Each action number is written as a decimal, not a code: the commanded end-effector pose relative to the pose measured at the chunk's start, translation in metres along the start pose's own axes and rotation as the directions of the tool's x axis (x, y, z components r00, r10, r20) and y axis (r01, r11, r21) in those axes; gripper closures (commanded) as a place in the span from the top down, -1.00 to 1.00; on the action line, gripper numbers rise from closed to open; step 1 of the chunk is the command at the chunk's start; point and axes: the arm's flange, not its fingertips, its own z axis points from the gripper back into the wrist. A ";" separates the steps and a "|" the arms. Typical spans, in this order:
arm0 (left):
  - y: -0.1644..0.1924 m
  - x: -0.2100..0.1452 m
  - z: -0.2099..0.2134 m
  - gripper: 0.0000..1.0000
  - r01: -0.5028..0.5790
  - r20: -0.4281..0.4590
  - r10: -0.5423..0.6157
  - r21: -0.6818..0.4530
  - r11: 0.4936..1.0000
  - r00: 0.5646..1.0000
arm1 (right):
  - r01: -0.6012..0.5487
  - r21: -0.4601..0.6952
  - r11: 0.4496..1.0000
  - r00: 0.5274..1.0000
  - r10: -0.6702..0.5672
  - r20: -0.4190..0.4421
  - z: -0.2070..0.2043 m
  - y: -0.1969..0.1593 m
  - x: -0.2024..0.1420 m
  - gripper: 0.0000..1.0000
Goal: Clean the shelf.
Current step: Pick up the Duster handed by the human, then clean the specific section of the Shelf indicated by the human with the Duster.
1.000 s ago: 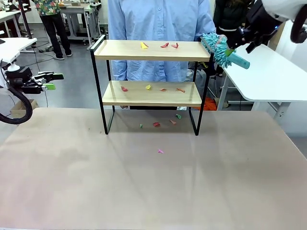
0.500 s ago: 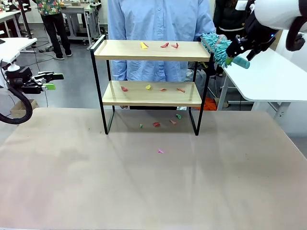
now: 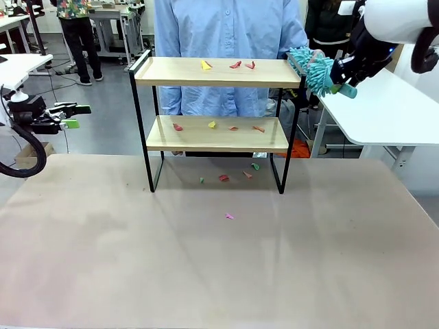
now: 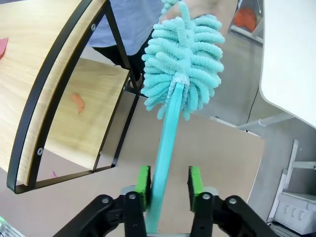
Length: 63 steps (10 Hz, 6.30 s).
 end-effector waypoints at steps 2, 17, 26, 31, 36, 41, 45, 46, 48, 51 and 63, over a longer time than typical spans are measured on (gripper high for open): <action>-0.001 0.000 0.000 1.00 0.014 -0.009 -0.014 -0.008 1.000 1.000 | 0.040 -0.062 0.997 0.999 -0.040 -0.005 0.000 0.003 0.004 -1.00; -0.001 0.000 0.000 1.00 0.014 -0.009 -0.014 -0.008 1.000 1.000 | 0.063 -0.074 0.995 0.998 -0.063 -0.004 0.000 -0.003 0.000 -1.00; -0.001 0.000 0.000 1.00 0.014 -0.009 -0.014 -0.008 1.000 1.000 | -0.240 0.007 0.971 0.896 0.224 -0.384 0.085 -0.109 -0.121 -0.74; -0.001 0.000 0.000 1.00 0.014 -0.009 -0.014 -0.008 1.000 1.000 | -0.471 0.430 0.770 0.601 0.637 -0.483 0.098 -0.060 -0.190 -0.74; -0.001 0.000 0.000 1.00 0.014 -0.009 -0.014 -0.008 1.000 1.000 | -0.590 0.616 0.523 0.441 0.847 -0.297 0.046 0.025 -0.168 -0.74; -0.001 0.000 0.000 1.00 0.014 -0.009 -0.014 -0.008 1.000 1.000 | -0.584 0.600 0.547 0.448 0.833 -0.324 0.044 0.038 -0.171 -0.74; -0.001 0.000 0.000 1.00 0.014 -0.009 -0.014 -0.008 1.000 1.000 | -0.584 0.600 0.547 0.448 0.833 -0.324 0.044 0.038 -0.171 -0.74; -0.001 0.000 0.000 1.00 0.014 -0.009 -0.014 -0.008 1.000 1.000 | -0.584 0.600 0.547 0.448 0.833 -0.324 0.044 0.038 -0.171 -0.74; -0.001 0.000 0.000 1.00 0.014 -0.009 -0.014 -0.008 1.000 1.000 | -0.584 0.600 0.547 0.448 0.833 -0.324 0.044 0.038 -0.171 -0.74; -0.001 0.000 0.000 1.00 0.014 -0.009 -0.014 -0.008 1.000 1.000 | -0.584 0.600 0.547 0.448 0.833 -0.324 0.044 0.038 -0.171 -0.74; -0.001 0.000 0.000 1.00 0.014 -0.009 -0.014 -0.008 1.000 1.000 | -0.584 0.600 0.547 0.448 0.833 -0.324 0.044 0.038 -0.171 -0.74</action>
